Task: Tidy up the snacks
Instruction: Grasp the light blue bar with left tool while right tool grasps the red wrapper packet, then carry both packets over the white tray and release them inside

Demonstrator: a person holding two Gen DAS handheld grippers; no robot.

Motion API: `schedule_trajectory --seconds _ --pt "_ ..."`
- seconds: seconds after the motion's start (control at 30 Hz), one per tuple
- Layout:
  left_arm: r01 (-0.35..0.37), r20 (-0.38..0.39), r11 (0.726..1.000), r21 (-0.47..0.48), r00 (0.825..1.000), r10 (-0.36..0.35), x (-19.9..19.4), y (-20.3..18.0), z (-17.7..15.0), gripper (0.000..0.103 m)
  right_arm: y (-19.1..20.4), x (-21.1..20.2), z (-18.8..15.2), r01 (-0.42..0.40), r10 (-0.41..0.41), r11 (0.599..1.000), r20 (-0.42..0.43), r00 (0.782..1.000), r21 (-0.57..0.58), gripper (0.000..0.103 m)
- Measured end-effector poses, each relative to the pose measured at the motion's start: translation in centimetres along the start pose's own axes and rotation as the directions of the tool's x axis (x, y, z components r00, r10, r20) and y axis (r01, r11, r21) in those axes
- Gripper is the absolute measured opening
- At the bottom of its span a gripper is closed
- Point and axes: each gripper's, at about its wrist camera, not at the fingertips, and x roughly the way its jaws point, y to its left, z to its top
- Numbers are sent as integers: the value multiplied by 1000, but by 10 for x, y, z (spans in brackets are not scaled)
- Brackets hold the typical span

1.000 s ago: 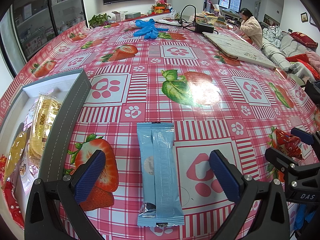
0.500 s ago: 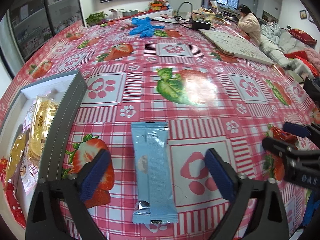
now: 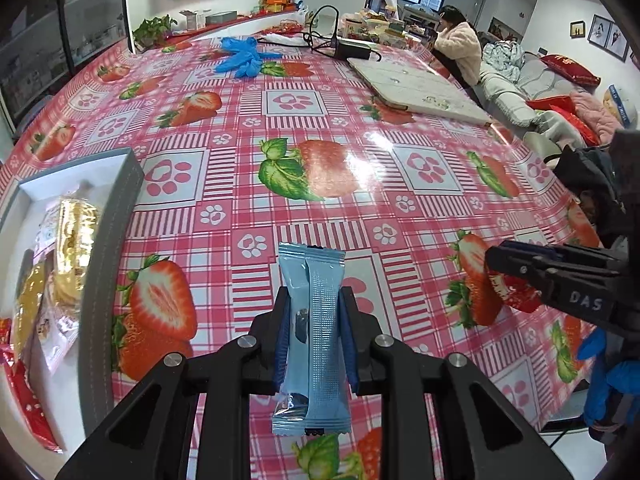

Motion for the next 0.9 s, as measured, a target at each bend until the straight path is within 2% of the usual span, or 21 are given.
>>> schedule_trajectory --seconds 0.07,0.13,0.17,0.2,0.27,0.33,0.4,0.43,0.53,0.7,0.9 --pt "2 6 1000 -1 1000 -2 -6 2 -1 25 3 3 -1 -4 4 1000 -19 1000 -23 27" --pt "-2 12 1000 -1 1000 2 -14 5 -4 25 3 7 -4 52 -53 998 -25 998 -39 58" --pt "-4 14 1000 -4 1000 4 -17 6 -4 25 4 7 -6 74 -75 996 -16 997 -50 84" --pt "-4 17 1000 -10 1000 4 -21 8 -6 25 5 6 -9 81 -81 995 -2 997 -60 85" --pt "-3 22 1000 -20 1000 3 -28 11 -7 25 6 8 -14 91 -91 993 -2 996 -78 84" --pt "0 36 1000 -25 999 1 -37 13 -8 25 4 15 -17 102 -104 993 -32 994 -63 64" --pt "-1 53 1000 -25 999 2 -47 15 -9 25 6 13 -18 141 -143 987 -19 990 -70 38" --pt "-4 59 1000 -24 998 5 -52 16 -10 25 7 11 -18 142 -144 987 -15 990 -71 31" --pt "-13 68 999 -31 998 15 -66 25 -11 25 8 5 -19 84 -85 995 -27 996 -46 29" --pt "-43 81 996 -75 996 49 -91 56 -11 25 30 -4 -10 -81 80 997 -41 996 -13 29" --pt "-126 124 982 -138 982 143 -122 110 -20 25 113 -16 18 -242 238 965 -48 970 -104 29"
